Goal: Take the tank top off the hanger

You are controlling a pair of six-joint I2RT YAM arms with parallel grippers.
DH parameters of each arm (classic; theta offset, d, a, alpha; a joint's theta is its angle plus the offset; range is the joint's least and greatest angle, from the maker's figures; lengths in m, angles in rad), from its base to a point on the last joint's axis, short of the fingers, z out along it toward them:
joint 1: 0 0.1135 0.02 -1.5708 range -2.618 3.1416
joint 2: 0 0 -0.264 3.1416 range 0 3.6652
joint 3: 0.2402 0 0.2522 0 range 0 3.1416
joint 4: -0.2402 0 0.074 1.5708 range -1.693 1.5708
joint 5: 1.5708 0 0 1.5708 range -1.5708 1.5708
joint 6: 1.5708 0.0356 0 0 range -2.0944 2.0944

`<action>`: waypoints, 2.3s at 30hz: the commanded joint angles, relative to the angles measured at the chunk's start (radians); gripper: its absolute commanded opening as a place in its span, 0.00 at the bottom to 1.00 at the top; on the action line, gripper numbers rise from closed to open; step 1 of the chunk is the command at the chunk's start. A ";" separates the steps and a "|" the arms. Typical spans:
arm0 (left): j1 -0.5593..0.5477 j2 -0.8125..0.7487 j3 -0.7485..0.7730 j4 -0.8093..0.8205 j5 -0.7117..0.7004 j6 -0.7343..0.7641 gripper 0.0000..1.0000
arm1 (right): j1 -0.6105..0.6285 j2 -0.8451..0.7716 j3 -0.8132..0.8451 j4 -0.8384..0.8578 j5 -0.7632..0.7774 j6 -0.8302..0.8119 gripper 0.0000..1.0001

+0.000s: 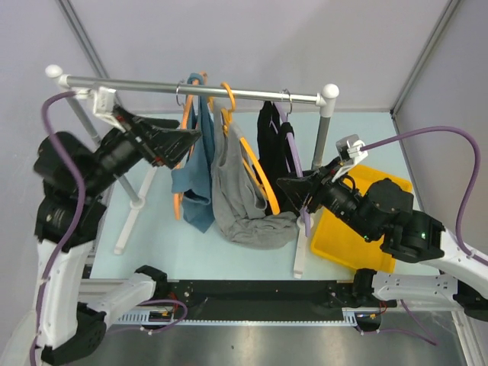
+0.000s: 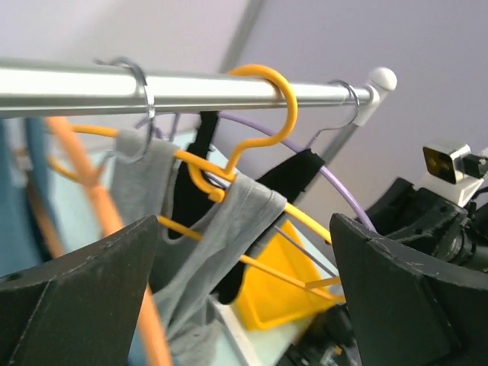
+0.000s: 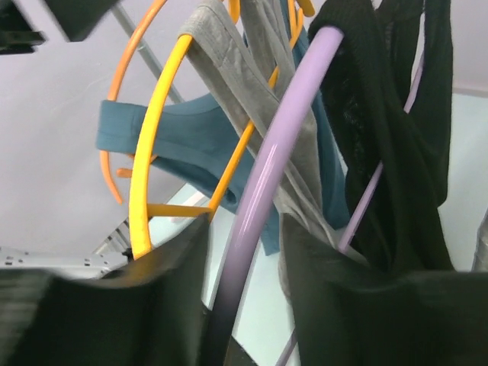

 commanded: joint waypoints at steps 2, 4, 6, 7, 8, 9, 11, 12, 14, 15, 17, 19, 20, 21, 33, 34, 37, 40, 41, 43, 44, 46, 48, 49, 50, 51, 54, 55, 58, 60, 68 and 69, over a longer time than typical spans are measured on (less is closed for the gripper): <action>0.006 -0.103 0.019 -0.029 -0.157 0.140 0.99 | -0.037 -0.014 -0.027 0.133 -0.030 0.012 0.37; 0.006 -0.136 -0.015 0.059 -0.108 0.145 0.99 | -0.046 -0.018 -0.041 0.164 -0.036 0.012 0.32; 0.006 -0.204 -0.100 0.153 -0.032 0.136 0.99 | -0.052 -0.018 -0.051 0.191 -0.041 0.012 0.27; 0.006 -0.221 -0.123 0.195 -0.011 0.108 1.00 | -0.053 -0.018 -0.054 0.202 -0.044 0.009 0.24; 0.006 -0.228 -0.133 0.236 -0.006 0.095 0.99 | -0.055 -0.020 -0.059 0.211 -0.044 0.004 0.22; 0.006 -0.221 -0.124 0.245 0.021 0.084 0.99 | -0.057 -0.020 -0.061 0.231 -0.042 -0.008 0.18; 0.006 -0.184 -0.053 0.204 0.053 0.056 0.99 | -0.061 -0.023 -0.067 0.254 -0.041 -0.016 0.15; 0.006 -0.140 -0.026 0.189 0.110 0.045 0.99 | -0.063 -0.026 -0.068 0.274 -0.042 -0.028 0.10; 0.006 -0.085 0.045 0.164 0.190 0.001 0.99 | -0.066 -0.024 -0.070 0.300 -0.053 -0.044 0.07; 0.006 -0.060 0.066 0.163 0.227 -0.016 0.99 | -0.064 -0.028 -0.070 0.323 -0.058 -0.048 0.03; 0.006 0.009 0.107 0.175 0.326 -0.074 1.00 | -0.067 -0.028 -0.070 0.348 -0.067 -0.063 0.00; 0.004 0.044 0.118 0.204 0.380 -0.120 0.99 | -0.067 -0.035 -0.070 0.378 -0.075 -0.067 0.00; -0.008 0.051 0.118 0.215 0.386 -0.128 0.98 | -0.067 -0.038 -0.071 0.380 -0.094 -0.065 0.00; -0.018 0.054 0.118 0.224 0.390 -0.131 0.98 | -0.067 -0.047 -0.073 0.433 -0.104 -0.068 0.00; -0.357 0.161 0.133 0.313 0.318 -0.101 0.86 | -0.066 -0.166 -0.045 0.262 -0.225 0.038 0.00; -0.368 0.164 0.133 0.312 0.307 -0.097 0.86 | -0.066 -0.175 -0.039 0.232 -0.225 0.044 0.00; -0.417 0.173 0.130 0.301 0.233 -0.068 0.84 | -0.066 -0.224 -0.039 0.143 -0.228 0.068 0.00; -0.485 0.195 0.144 0.273 0.129 -0.019 0.81 | -0.066 -0.252 -0.004 0.038 -0.239 0.078 0.00; -0.524 0.207 0.170 0.260 0.105 0.001 0.81 | -0.064 -0.252 0.010 -0.021 -0.245 0.078 0.00; -0.566 0.244 0.207 0.189 -0.007 0.067 0.80 | -0.066 -0.261 0.025 -0.063 -0.278 0.081 0.00; -0.603 0.256 0.250 0.162 -0.056 0.085 0.79 | -0.066 -0.268 0.027 -0.086 -0.297 0.085 0.00; -0.643 0.287 0.290 0.085 -0.218 0.159 0.78 | -0.064 -0.294 0.030 -0.114 -0.341 0.090 0.00; -0.701 0.308 0.336 0.028 -0.317 0.224 0.78 | -0.066 -0.320 0.033 -0.164 -0.392 0.094 0.00; -0.719 0.328 0.362 0.010 -0.418 0.243 0.77 | -0.066 -0.334 0.035 -0.184 -0.406 0.099 0.00; -0.759 0.343 0.374 -0.009 -0.457 0.261 0.78 | -0.066 -0.342 0.035 -0.218 -0.420 0.102 0.00; -0.776 0.357 0.388 -0.042 -0.506 0.295 0.78 | -0.066 -0.354 0.033 -0.236 -0.427 0.104 0.00; -0.844 0.406 0.419 -0.084 -0.646 0.346 0.79 | -0.066 -0.423 0.019 -0.273 -0.430 0.119 0.00; -0.858 0.419 0.429 -0.092 -0.681 0.358 0.79 | -0.066 -0.455 0.019 -0.286 -0.433 0.121 0.00; -0.899 0.440 0.437 -0.118 -0.805 0.386 0.79 | -0.063 -0.494 0.033 -0.316 -0.459 0.128 0.00; -0.899 0.443 0.431 -0.121 -0.822 0.386 0.79 | -0.058 -0.517 0.041 -0.330 -0.470 0.131 0.00; -0.901 0.477 0.437 -0.135 -0.791 0.358 0.67 | -0.049 -0.543 0.050 -0.356 -0.502 0.121 0.00; -0.901 0.480 0.439 -0.142 -0.801 0.355 0.65 | -0.049 -0.543 0.051 -0.355 -0.510 0.119 0.00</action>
